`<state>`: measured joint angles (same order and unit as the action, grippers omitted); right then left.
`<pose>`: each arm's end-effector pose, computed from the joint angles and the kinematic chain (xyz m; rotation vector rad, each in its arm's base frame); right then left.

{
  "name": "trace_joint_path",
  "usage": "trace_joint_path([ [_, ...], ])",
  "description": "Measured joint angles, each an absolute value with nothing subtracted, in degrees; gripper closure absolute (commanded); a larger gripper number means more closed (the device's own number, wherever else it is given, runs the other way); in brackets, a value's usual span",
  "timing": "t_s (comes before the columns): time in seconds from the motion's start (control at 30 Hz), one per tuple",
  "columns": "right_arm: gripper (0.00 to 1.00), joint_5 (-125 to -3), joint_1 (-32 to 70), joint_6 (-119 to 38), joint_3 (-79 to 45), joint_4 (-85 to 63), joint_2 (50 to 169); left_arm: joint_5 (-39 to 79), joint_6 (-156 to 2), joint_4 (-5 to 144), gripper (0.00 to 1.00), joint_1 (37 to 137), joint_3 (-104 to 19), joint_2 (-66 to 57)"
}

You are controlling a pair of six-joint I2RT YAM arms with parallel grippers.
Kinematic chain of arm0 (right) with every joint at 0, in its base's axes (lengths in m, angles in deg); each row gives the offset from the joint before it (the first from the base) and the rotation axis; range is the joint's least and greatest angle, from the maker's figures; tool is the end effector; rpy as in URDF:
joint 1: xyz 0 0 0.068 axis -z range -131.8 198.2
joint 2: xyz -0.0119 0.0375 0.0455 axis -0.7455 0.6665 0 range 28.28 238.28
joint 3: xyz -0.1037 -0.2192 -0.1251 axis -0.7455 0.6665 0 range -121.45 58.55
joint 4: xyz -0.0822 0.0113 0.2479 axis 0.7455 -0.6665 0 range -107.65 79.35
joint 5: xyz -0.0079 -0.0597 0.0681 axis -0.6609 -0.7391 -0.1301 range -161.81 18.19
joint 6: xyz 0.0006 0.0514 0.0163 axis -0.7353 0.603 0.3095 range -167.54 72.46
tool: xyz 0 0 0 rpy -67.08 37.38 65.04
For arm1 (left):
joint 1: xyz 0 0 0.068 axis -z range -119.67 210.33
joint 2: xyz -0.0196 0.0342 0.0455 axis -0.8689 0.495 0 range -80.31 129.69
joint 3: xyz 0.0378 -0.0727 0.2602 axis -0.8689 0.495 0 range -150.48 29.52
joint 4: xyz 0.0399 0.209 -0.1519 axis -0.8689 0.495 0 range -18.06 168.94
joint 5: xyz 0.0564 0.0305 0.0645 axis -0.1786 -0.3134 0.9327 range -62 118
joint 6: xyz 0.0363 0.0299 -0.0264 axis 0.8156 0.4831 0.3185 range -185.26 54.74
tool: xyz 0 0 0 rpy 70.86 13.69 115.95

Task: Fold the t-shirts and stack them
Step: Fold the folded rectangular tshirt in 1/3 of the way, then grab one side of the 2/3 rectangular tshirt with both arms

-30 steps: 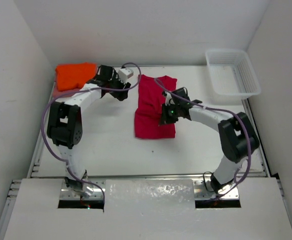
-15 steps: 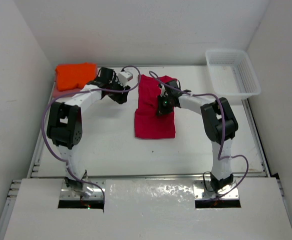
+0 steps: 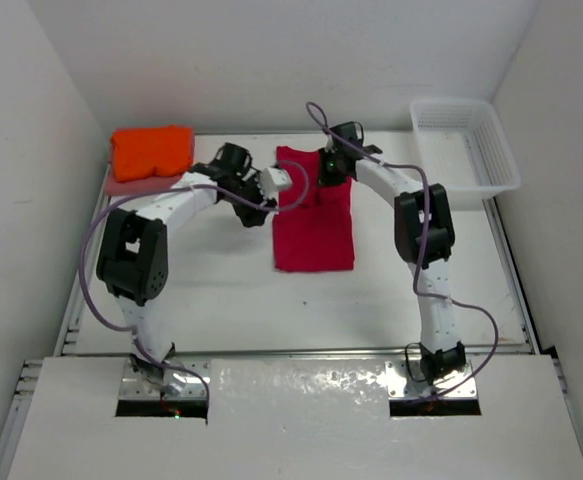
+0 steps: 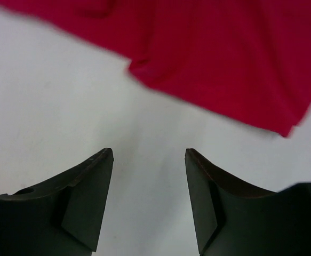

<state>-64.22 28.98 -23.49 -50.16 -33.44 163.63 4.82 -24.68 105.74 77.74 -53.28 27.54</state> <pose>0.4940 0.1772 0.1598 0.0437 2.4865 0.4921 0.3808 -0.1341 0.2240 1.3416 2.1254 -0.3637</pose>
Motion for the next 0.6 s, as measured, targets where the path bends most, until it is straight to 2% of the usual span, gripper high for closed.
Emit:
trace_joint_path([
  [0.07, 0.70, -64.83, 29.79, -22.64, -49.63, -33.96, 161.64, 4.73, -18.58, 108.43, 0.45, 81.96, -52.19, 25.71],
  [0.1, 0.57, -65.25, 30.38, -22.70, -48.48, -34.29, 160.11, 4.54, -16.00, 109.56, 0.39, 84.08, -51.40, 24.61],
  [0.13, 0.52, -65.70, 31.18, -22.44, -46.90, -35.21, 157.99, 4.25, -13.40, 110.59, 0.36, 86.02, -50.60, 23.50],
  [0.2, 0.45, -66.29, 33.15, -23.05, -41.61, -36.45, 152.22, 3.14, -9.40, 112.03, 0.23, 90.07, -49.07, 21.71],
  [0.23, 0.41, -66.34, 34.16, -23.20, -37.83, -37.02, 148.37, 2.70, -7.80, 112.60, 0.23, 91.40, -48.50, 21.16],
  [0.43, 0.39, -62.43, 37.11, -22.88, -13.20, -38.05, 127.59, 3.16, -1.49, 110.87, 0.23, 95.03, -42.20, 20.22],
  [0.6, 0.39, -55.52, 35.75, -18.33, 5.79, -33.55, 123.26, 6.85, 0.02, 104.89, 0.24, 98.52, -32.06, 19.83],
])
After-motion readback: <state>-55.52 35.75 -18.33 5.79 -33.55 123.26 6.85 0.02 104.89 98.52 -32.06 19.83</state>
